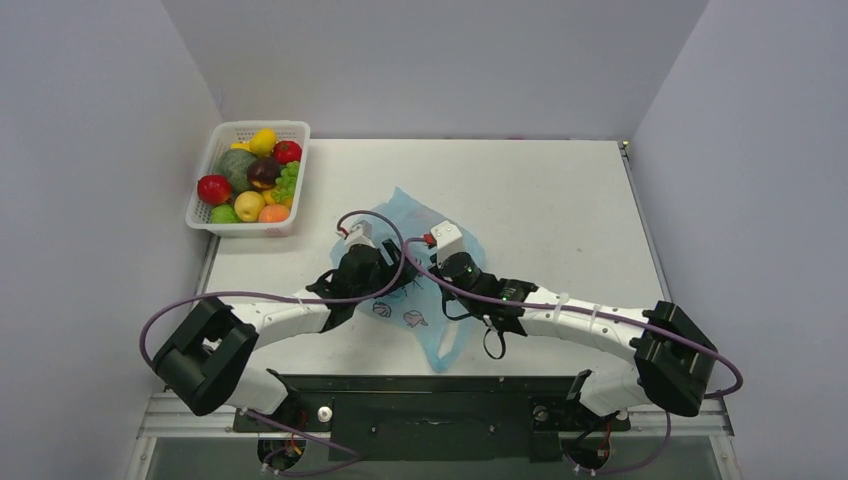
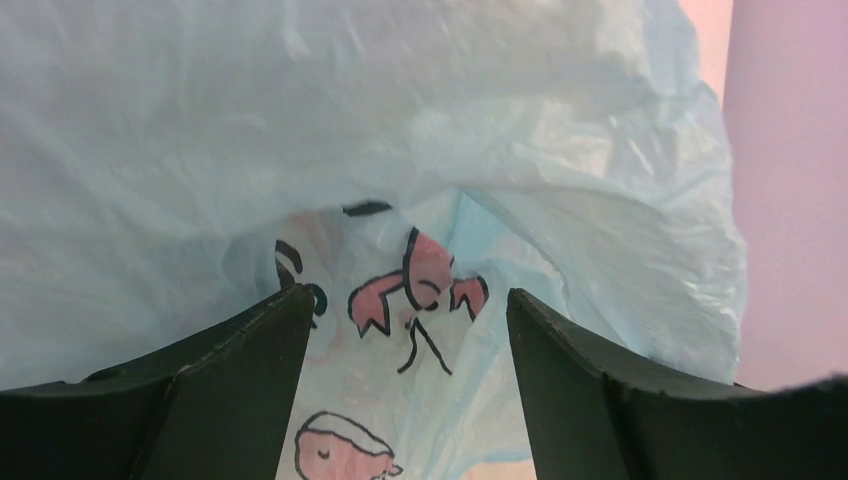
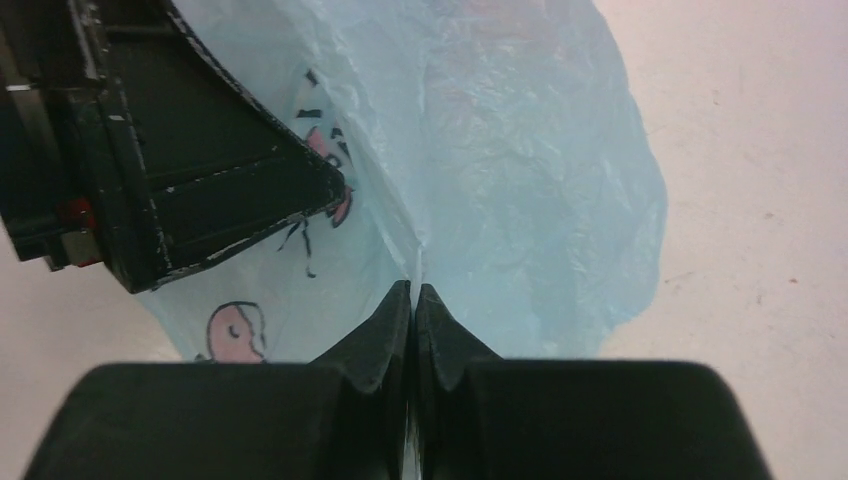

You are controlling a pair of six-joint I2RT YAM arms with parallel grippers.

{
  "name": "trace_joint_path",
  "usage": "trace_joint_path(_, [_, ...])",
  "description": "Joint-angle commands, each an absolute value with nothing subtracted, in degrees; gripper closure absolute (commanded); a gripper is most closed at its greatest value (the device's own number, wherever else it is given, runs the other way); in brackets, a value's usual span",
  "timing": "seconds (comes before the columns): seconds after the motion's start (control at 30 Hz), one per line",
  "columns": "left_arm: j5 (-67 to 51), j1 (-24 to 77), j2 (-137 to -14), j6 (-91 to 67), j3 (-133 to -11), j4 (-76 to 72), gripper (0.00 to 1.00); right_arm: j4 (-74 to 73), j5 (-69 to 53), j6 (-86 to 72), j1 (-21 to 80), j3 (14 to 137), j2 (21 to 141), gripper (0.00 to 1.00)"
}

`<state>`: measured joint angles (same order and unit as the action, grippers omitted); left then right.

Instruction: Take the fake fruits out of the plastic bag

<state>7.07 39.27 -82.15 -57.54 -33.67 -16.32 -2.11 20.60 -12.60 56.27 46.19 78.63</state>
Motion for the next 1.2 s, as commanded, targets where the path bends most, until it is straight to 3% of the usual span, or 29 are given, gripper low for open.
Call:
trace_joint_path(0.0, [4.46,39.04,-76.82,-60.61,-30.31,-22.74,0.33,2.32,11.47,-13.98,56.59,50.10,75.68,1.00])
trace_joint_path(0.17, [5.41,42.27,-76.86,-63.23,-24.66,-26.49,0.39,5.88,4.35,-19.47,56.41,49.39,71.31,1.00])
trace_joint_path(0.43, [8.68,45.33,-82.12,-66.24,-18.76,-28.47,0.38,5.53,0.52,-22.29,55.02,50.16,68.27,1.00])
trace_joint_path(0.57, [9.19,47.18,-76.17,-63.76,-20.77,-19.70,0.33,5.11,0.53,-21.82,54.50,46.78,64.20,1.00])
trace_joint_path(0.67, [8.67,48.04,-66.22,-61.93,-21.59,-15.44,0.25,4.40,-1.99,-20.78,54.57,44.78,62.91,1.00])
trace_joint_path(0.77, [9.34,48.10,-56.57,-60.36,-23.84,-9.89,0.23,5.94,-4.71,-20.23,54.81,42.76,61.69,1.00])
trace_joint_path(0.97, [10.30,47.87,-47.16,-59.94,-25.87,-1.73,0.28,6.04,-5.28,-20.01,54.65,42.91,62.55,1.00])
trace_joint_path(1.17, [6.63,49.27,-52.31,-62.98,-24.01,-10.39,0.42,6.87,-4.58,-21.10,54.67,43.85,63.29,1.00])
